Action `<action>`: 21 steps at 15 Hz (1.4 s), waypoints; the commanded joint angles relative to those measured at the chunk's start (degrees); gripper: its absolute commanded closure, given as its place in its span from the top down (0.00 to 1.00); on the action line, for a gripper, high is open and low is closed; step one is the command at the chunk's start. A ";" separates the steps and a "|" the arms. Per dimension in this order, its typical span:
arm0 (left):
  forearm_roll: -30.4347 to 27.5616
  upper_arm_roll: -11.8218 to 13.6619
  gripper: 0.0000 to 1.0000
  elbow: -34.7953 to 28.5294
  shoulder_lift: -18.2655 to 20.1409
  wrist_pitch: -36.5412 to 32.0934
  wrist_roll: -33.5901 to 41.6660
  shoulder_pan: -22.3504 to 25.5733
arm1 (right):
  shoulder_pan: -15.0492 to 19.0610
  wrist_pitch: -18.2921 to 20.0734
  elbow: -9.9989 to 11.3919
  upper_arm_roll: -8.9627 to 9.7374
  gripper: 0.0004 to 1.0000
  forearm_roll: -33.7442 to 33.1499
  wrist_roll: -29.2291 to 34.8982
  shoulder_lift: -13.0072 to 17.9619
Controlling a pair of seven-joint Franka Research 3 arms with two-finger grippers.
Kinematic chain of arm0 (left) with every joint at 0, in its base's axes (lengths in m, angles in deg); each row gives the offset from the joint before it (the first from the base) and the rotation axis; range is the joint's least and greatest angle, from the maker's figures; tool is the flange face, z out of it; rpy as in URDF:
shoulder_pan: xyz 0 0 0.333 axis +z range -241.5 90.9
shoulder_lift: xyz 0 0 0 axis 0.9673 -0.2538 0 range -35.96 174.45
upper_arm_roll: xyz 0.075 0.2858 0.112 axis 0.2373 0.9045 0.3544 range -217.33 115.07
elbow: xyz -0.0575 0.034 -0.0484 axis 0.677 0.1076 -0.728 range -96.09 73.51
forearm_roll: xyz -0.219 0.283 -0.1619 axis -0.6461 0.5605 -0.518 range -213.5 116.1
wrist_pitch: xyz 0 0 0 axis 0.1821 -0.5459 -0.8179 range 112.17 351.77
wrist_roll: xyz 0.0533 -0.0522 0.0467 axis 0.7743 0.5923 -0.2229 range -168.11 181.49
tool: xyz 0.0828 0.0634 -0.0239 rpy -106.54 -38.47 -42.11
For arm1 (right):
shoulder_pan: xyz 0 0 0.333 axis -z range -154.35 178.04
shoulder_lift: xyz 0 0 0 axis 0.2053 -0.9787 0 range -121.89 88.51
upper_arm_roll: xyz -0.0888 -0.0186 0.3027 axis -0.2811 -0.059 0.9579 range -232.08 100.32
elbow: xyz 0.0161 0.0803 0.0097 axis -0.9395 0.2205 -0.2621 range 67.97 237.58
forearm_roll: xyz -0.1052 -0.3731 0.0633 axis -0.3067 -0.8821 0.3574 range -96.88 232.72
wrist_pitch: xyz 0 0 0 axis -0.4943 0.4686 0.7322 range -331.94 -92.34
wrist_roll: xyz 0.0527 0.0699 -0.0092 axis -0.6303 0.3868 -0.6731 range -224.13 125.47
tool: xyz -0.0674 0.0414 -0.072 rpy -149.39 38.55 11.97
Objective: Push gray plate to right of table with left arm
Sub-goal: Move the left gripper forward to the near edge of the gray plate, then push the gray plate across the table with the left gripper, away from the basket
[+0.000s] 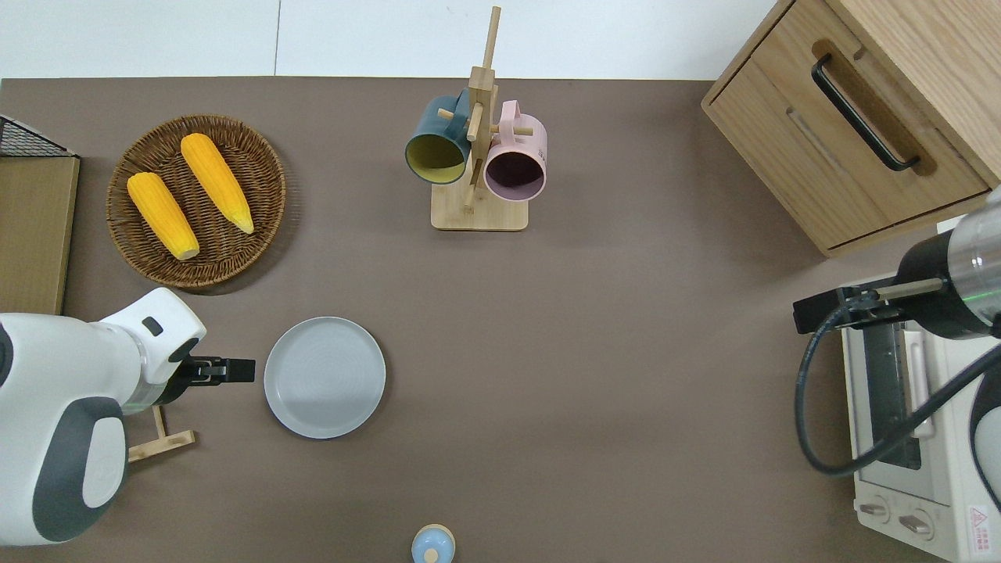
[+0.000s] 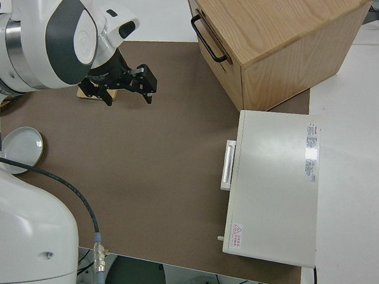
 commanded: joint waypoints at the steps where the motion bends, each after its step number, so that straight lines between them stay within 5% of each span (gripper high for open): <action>1: -0.94 0.22 0.99 -7.05 1.72 8.46 -0.91 -0.64 | 0.63 0.69 0.03 0.23 0.98 0.46 -0.15 0.43; 7: -0.94 0.22 0.99 -13.47 -2.23 20.77 -4.58 -3.53 | 0.63 0.69 0.03 0.32 0.98 0.46 -0.06 0.43; 16: -0.85 0.31 0.99 -13.57 -7.42 25.09 -5.39 -4.51 | 0.63 0.69 -0.05 0.32 0.98 0.46 -0.15 0.43; 19: -0.85 0.31 0.80 -13.57 -7.34 25.01 -5.30 -4.51 | 0.63 0.69 0.03 0.32 0.98 0.46 -0.15 0.43; 21: -0.85 0.31 0.50 -13.57 -7.34 25.09 -5.30 -4.33 | 0.63 0.69 0.03 0.23 0.98 0.55 -0.15 0.43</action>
